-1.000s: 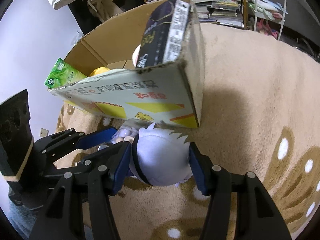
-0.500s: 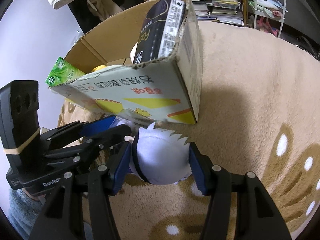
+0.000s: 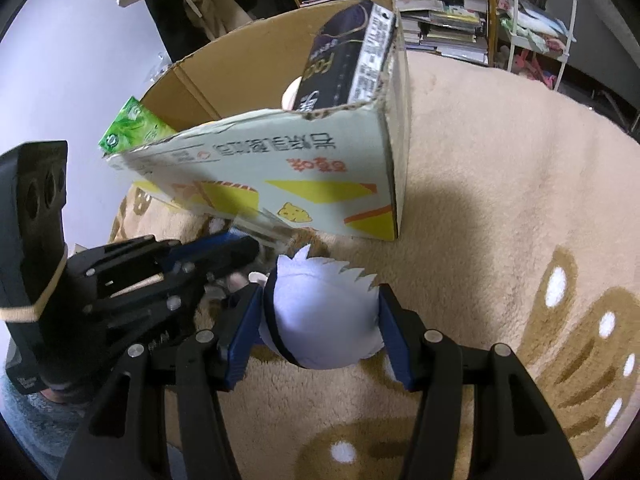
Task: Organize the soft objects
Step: 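Lift the purple doll with both tools and carry it over the box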
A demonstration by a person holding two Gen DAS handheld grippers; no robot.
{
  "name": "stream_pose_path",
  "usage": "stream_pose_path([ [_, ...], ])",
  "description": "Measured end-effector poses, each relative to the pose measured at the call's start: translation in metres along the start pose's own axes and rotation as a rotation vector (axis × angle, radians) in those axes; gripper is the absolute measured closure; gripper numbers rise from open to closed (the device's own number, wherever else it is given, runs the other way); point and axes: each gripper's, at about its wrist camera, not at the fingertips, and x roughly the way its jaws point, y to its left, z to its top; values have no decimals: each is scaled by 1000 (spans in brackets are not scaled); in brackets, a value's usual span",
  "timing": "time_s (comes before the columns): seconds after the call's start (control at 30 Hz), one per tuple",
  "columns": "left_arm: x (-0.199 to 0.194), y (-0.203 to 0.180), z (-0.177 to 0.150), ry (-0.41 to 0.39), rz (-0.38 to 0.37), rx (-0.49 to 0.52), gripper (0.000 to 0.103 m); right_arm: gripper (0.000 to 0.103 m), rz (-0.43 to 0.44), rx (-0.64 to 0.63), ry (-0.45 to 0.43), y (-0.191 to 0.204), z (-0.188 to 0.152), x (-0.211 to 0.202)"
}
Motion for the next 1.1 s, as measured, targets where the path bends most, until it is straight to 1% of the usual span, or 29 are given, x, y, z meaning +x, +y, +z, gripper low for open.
stream_pose_path([
  [0.13,-10,8,-7,-18,36,-25,92,43,-21,-12,-23,1,-3,-6],
  [0.3,-37,12,-14,-90,77,-35,93,43,-78,-42,-89,4,-3,-20],
  [0.43,-62,14,-20,-151,105,-48,93,43,-98,-48,-152,7,-1,-35],
  [0.6,-98,9,-26,-231,142,-36,93,43,-101,-50,-264,13,-1,-67],
  [0.73,-130,7,-30,-315,163,-35,93,43,-109,-68,-353,26,-1,-92],
  [0.9,-162,1,-30,-408,186,-16,93,43,-117,-98,-490,42,1,-133],
  [1.03,-184,-3,-25,-474,192,-6,93,43,-96,-110,-588,50,4,-157],
  [1.1,-193,-5,-21,-506,190,2,93,43,-86,-120,-623,54,8,-166],
])
